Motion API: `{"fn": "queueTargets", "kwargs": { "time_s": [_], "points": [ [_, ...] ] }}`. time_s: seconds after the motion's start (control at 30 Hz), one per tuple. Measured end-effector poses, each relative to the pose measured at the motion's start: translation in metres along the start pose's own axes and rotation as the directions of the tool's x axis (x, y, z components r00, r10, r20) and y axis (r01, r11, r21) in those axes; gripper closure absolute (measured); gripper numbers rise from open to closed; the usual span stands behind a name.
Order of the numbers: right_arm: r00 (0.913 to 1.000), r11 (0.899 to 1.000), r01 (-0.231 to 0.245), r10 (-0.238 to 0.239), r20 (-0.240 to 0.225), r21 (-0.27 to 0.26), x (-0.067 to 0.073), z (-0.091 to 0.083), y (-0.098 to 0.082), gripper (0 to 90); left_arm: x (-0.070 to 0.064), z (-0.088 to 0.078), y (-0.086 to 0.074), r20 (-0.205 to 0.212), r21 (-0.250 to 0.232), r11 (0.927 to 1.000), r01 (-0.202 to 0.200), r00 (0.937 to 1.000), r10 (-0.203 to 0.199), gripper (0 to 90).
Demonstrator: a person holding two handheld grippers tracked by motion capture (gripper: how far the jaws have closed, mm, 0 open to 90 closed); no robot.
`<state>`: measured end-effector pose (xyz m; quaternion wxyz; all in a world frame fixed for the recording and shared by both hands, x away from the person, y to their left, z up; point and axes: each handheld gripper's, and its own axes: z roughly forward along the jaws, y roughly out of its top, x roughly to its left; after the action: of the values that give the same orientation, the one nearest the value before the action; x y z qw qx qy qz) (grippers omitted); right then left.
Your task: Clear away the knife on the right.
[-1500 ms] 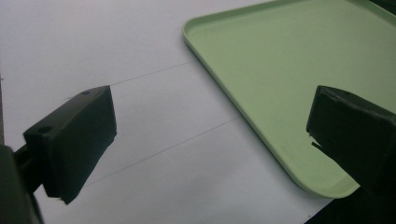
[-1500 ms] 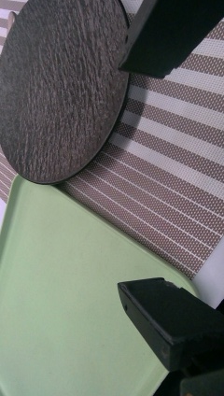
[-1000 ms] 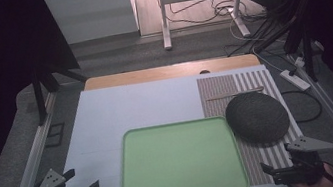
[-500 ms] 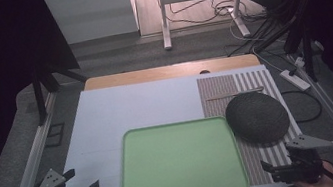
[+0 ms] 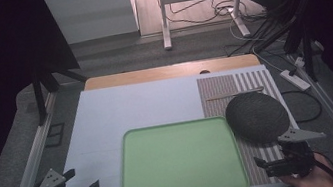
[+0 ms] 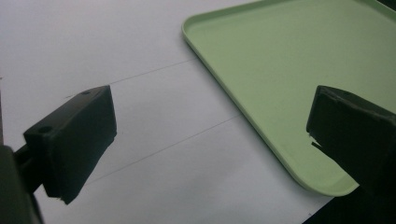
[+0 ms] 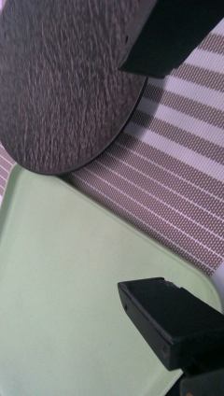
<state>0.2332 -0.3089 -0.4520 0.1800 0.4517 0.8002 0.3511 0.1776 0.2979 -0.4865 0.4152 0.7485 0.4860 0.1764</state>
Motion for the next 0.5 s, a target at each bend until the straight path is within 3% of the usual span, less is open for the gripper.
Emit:
{"fn": "queueTargets", "kwargs": {
  "time_s": [0.2,0.5],
  "points": [
    [0.9991,0.999,0.042,-0.042,0.001,0.028,0.003,0.010,0.006,0.0,0.000,0.000,0.000,0.000,0.001,1.0000,0.000,1.0000,0.000,2.6],
    [0.9980,0.998,0.064,-0.064,-0.002,0.024,-0.001,0.020,0.018,0.6,0.000,0.001,0.001,0.000,0.003,1.0000,0.001,1.0000,-0.001,2.6]
  ]
}}
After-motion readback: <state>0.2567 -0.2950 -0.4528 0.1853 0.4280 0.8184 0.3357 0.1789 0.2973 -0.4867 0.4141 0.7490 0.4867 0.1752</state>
